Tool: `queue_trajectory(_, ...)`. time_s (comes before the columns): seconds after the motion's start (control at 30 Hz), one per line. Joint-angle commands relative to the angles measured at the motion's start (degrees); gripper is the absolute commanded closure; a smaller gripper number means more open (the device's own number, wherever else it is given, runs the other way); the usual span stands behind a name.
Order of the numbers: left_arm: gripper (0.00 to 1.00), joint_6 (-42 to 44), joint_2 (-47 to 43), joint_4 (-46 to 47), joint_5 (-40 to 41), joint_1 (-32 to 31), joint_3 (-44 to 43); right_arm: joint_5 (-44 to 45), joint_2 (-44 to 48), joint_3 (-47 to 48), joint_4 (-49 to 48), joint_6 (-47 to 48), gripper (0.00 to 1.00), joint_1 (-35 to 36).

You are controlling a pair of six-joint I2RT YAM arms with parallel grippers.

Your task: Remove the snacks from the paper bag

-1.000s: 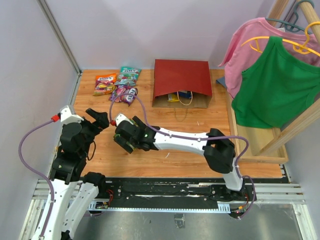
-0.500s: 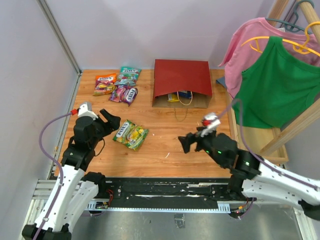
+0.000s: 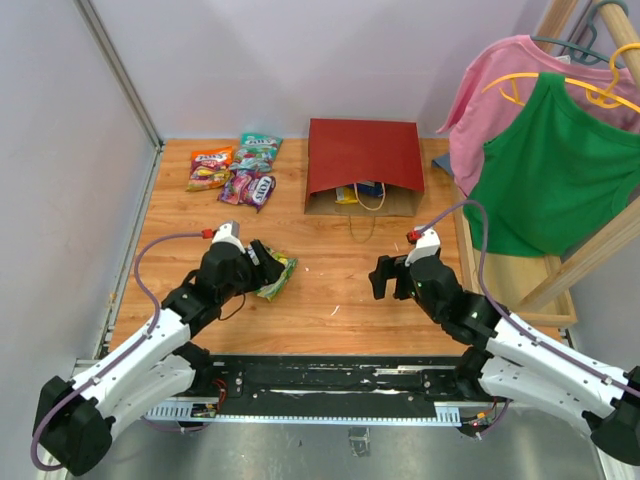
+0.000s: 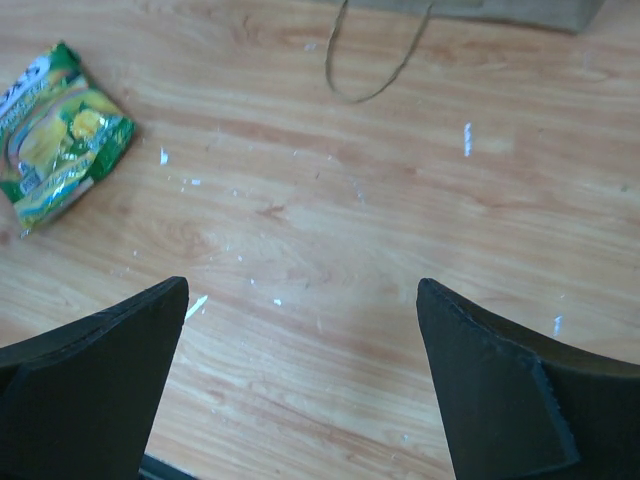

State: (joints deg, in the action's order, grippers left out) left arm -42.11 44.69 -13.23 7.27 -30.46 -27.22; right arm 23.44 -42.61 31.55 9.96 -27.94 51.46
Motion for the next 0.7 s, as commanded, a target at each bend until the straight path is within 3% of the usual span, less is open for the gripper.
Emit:
queue_trajectory(0.0,0.23,-2.2,0.7,7.9,0.1,-1.0,2.7,-6.0,0.6,-0.5,-1.4,-3.0,0.02,-2.8)
queue_trajectory(0.23,0.23,-4.8,3.6,14.7,0.0,-1.0,8.2,-9.7,1.5,-2.8,-0.9,-4.1,0.02,-7.6)
queue_trajectory(0.67,0.21,-4.7,9.6,19.3,2.7,-0.7,10.1,-10.5,1.9,-4.1,-1.0,-3.0,0.02,-8.9)
